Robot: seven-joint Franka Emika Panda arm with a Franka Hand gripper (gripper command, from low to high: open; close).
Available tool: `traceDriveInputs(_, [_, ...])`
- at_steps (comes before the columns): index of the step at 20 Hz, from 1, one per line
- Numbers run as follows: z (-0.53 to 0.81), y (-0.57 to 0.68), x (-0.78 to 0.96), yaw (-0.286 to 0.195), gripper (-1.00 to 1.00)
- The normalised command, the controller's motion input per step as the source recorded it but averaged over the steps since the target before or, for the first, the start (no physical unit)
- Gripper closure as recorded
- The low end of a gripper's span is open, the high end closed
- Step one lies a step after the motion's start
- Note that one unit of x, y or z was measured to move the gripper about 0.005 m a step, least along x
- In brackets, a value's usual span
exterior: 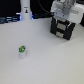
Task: Open the kcup holder, insert the kcup into the holder, and close the kcup holder
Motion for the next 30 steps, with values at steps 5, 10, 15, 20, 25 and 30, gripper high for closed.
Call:
traceDriveInputs(5, [0.10,-0.30,0.94,-0.067,1.00])
traceDriveInputs(10, [0.13,-0.29,0.96,-0.060,1.00])
traceDriveInputs(15, [0.16,-0.31,0.94,-0.066,1.00])
traceDriveInputs(20, [0.16,-0.32,0.93,-0.069,1.00])
traceDriveInputs(25, [0.15,-0.35,0.91,-0.066,1.00])
traceDriveInputs(30, [0.12,-0.38,0.89,-0.070,1.00])
